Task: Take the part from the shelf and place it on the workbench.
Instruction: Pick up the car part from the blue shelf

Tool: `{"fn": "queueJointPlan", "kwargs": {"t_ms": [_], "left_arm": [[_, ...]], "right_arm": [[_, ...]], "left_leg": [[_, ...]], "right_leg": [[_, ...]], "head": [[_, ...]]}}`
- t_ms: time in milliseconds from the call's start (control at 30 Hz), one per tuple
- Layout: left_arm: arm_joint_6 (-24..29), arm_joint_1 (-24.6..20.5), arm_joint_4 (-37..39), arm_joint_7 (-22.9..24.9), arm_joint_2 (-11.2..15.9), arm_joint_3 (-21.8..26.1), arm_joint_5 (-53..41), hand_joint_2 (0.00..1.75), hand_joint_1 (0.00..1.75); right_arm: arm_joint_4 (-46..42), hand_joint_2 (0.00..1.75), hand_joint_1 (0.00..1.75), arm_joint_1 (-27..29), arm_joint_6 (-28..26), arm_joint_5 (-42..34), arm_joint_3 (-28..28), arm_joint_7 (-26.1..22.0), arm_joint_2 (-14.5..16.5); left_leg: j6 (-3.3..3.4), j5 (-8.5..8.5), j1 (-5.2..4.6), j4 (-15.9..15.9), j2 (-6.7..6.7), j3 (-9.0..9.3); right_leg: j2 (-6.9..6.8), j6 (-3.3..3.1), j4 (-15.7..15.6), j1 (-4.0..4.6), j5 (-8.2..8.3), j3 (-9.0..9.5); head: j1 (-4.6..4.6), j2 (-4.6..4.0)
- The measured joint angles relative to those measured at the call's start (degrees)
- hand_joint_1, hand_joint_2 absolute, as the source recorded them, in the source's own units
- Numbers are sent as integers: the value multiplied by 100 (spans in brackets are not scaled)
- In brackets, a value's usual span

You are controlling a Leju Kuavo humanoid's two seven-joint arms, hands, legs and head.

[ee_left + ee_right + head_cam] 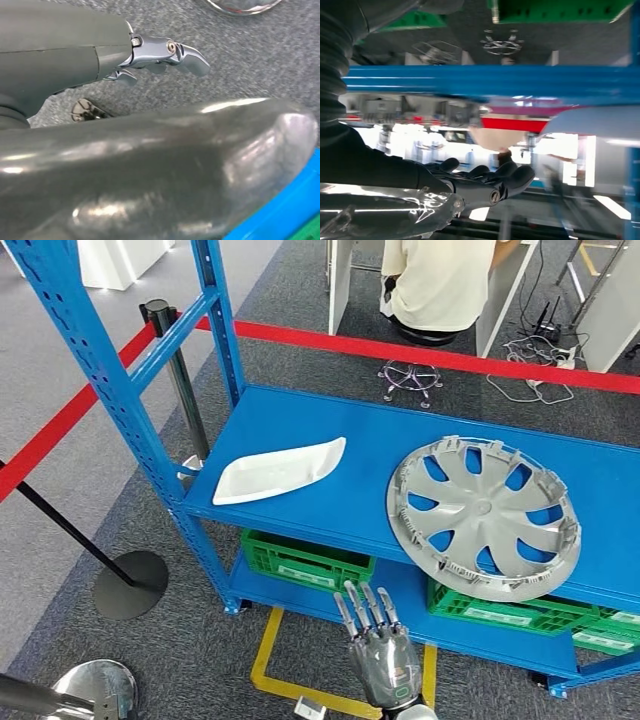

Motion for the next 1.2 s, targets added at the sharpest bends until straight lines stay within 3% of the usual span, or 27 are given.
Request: {"fn": "queueJointPlan", "kwargs": {"t_ms": [267,400,600,700,800,867,1033,1200], "left_arm": [[-1,-11,4,-1,3,5,-8,0,0],[-124,-33,19,-99,6,73,-55,0,0],[-133,-22,23,-109,7,139,-77,0,0],[-126,-19,23,-109,7,152,-99,0,0],[-119,-29,23,-109,5,171,-119,0,0],[-118,-33,23,-109,4,179,-139,0,0],[-117,-27,24,-109,4,186,-168,0,0],[-116,-25,26,-109,4,187,-170,0,0]], "right_arm": [[91,175,0,40,0,-3,-84,-140,-1],[558,175,0,554,72,-9,-1462,-1447,99],[575,175,0,646,103,-6,-1699,-887,74],[492,175,0,457,64,-1,-1472,25,-43],[155,175,0,-120,9,4,-789,851,-356],[-145,175,0,-455,1,6,-485,897,-589],[-849,175,0,-1012,24,4,-315,901,-981],[-1207,175,0,-1229,35,4,-218,903,-1217]], "left_leg": [[-49,-44,-17,-8,-12,25],[-144,-58,20,-45,58,86],[-148,-40,28,-138,63,127],[-147,-37,24,-141,65,124],[-138,-28,14,-141,77,130],[-129,-22,9,-141,80,129],[-118,-15,3,-140,78,133],[-111,-12,3,-140,76,135]], "right_leg": [[1,-14,-20,22,-21,50],[15,-97,-63,64,-118,213],[22,-109,-50,68,-144,209],[24,-104,-52,60,-135,209],[35,-94,-59,53,-122,210],[33,-88,-65,50,-117,215],[29,-77,-70,41,-109,215],[27,-76,-75,41,-104,217]], "head": [[-4,0],[-34,1],[-32,0],[-32,0],[-31,0],[-30,0],[-32,0],[-32,0]]}}
